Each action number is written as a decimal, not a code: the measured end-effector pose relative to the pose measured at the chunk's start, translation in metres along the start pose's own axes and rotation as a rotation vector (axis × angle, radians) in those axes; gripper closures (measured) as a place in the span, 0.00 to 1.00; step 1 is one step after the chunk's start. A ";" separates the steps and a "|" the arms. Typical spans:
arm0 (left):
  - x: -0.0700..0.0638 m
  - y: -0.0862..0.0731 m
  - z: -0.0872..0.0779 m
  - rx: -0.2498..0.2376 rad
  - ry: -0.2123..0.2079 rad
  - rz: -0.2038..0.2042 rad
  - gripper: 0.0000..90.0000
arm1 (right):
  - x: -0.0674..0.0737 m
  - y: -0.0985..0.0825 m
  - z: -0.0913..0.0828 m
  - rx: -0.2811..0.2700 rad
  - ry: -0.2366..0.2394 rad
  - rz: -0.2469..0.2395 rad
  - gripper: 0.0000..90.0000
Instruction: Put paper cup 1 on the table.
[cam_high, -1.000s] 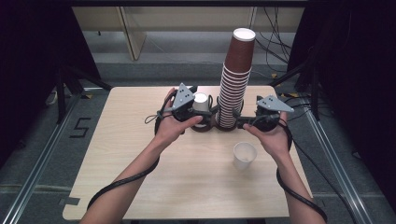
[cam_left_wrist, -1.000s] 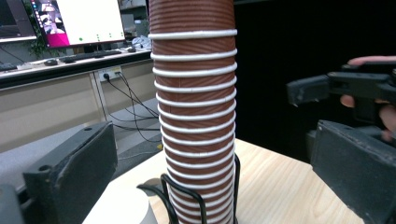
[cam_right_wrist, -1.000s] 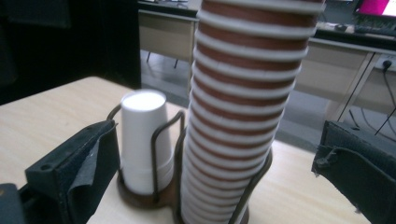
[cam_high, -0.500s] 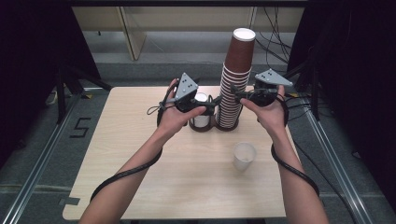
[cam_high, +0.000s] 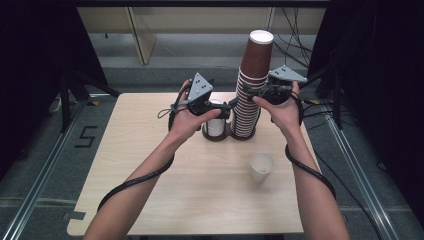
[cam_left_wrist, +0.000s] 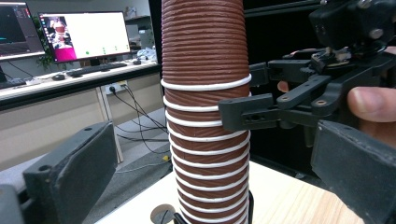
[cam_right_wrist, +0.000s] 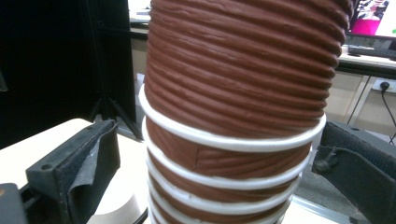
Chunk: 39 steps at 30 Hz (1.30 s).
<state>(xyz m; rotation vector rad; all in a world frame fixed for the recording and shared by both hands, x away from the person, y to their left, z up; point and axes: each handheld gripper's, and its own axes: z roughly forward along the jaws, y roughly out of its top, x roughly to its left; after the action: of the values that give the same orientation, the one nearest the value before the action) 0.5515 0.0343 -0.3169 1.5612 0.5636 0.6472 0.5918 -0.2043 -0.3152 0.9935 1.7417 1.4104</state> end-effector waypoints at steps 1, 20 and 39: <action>0.000 0.000 0.000 -0.002 0.000 0.000 0.00 | -0.001 0.000 0.001 0.001 0.002 0.001 0.01; 0.008 0.014 0.014 -0.002 0.001 -0.005 0.01 | -0.005 0.000 0.020 -0.008 0.000 0.006 0.04; 0.013 0.038 0.056 0.020 -0.029 -0.022 0.07 | -0.006 0.000 0.020 -0.012 0.006 0.005 0.04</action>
<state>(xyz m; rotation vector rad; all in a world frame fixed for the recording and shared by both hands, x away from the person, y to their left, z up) 0.5988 -0.0005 -0.2811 1.5781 0.5668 0.6031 0.6121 -0.2005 -0.3187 0.9886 1.7348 1.4264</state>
